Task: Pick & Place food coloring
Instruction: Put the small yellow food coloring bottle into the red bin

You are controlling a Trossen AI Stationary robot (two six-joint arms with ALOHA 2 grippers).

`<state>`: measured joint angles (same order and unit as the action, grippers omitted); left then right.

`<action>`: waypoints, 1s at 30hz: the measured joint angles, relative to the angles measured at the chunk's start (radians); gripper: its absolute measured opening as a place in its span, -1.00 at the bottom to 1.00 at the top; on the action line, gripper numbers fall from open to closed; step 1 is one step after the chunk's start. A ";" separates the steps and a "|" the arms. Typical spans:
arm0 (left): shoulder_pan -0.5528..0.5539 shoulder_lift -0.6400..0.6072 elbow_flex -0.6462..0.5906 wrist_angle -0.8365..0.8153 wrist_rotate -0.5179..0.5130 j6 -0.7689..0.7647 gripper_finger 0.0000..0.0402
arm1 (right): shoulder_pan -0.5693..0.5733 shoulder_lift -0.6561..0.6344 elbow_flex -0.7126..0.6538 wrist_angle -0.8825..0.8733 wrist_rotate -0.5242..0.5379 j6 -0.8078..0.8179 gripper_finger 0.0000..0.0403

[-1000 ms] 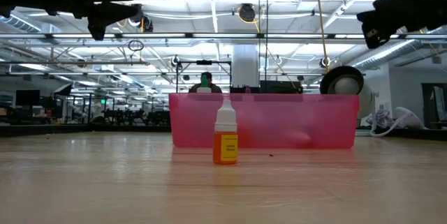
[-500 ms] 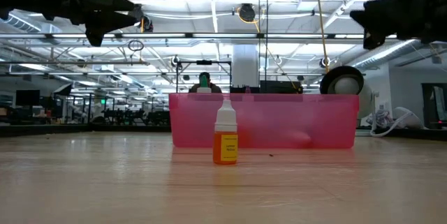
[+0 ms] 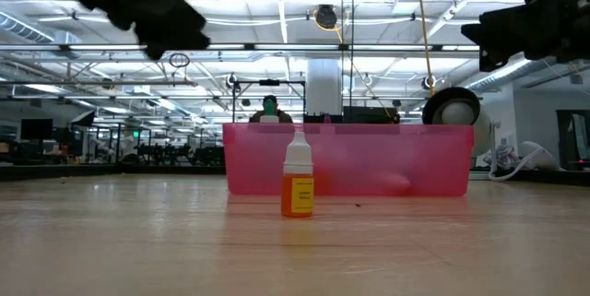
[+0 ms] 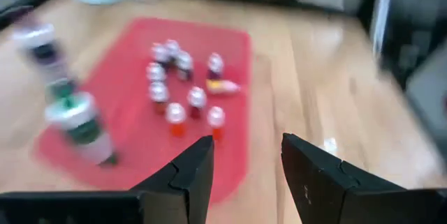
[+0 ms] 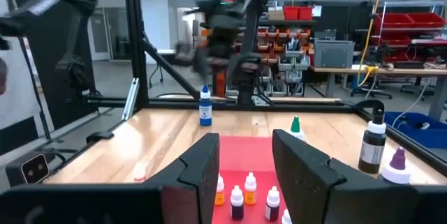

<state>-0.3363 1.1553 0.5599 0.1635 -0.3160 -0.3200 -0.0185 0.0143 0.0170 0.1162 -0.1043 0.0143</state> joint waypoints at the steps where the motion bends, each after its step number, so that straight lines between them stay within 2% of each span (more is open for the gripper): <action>1: -0.020 0.071 0.070 -0.046 0.001 0.042 -0.15 | 0.000 0.000 0.000 0.000 0.000 0.000 -0.38; 4: -0.072 0.254 0.295 -0.207 0.003 0.143 -0.15 | 0.000 0.000 0.000 0.000 0.000 0.000 -0.38; 8: -0.113 0.464 0.567 -0.443 0.026 0.187 -0.15 | 0.000 0.000 -0.002 -0.001 0.000 0.000 -0.38; 13: -0.120 0.648 0.790 -0.619 0.106 0.197 -0.15 | 0.000 0.000 -0.002 0.000 0.000 0.000 -0.38; 18: -0.103 0.758 0.869 -0.671 0.167 0.188 -0.15 | 0.000 0.000 -0.002 -0.001 0.000 0.000 -0.38; 25: -0.077 0.842 0.872 -0.669 0.260 0.176 -0.15 | 0.000 0.000 -0.002 0.000 0.000 0.000 -0.38; 30: -0.072 0.881 0.872 -0.665 0.283 0.173 -0.15 | 0.000 0.000 -0.002 -0.001 0.000 0.000 -0.38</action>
<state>-0.4080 2.0358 1.4315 -0.5016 -0.0333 -0.1472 -0.0185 0.0143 0.0151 0.1154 -0.1047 0.0143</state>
